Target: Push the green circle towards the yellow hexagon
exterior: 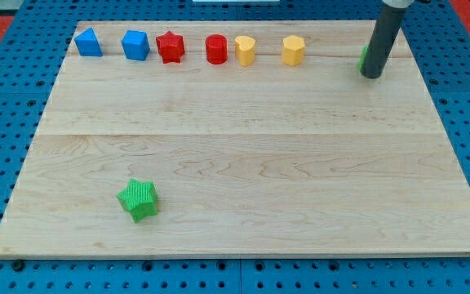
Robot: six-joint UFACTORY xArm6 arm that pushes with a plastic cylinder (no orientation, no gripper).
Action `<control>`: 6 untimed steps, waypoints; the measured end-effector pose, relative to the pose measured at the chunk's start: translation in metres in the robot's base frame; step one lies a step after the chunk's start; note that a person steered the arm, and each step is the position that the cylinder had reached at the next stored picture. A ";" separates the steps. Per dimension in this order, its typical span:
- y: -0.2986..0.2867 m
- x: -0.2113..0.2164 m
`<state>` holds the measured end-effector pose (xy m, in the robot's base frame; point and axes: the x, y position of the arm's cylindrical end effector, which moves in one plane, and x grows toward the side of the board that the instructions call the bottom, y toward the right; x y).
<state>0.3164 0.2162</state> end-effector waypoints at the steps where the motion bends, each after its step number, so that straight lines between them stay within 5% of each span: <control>1: 0.015 -0.012; 2: 0.064 -0.017; 4: 0.005 -0.051; 5: 0.023 -0.050; 6: 0.051 0.036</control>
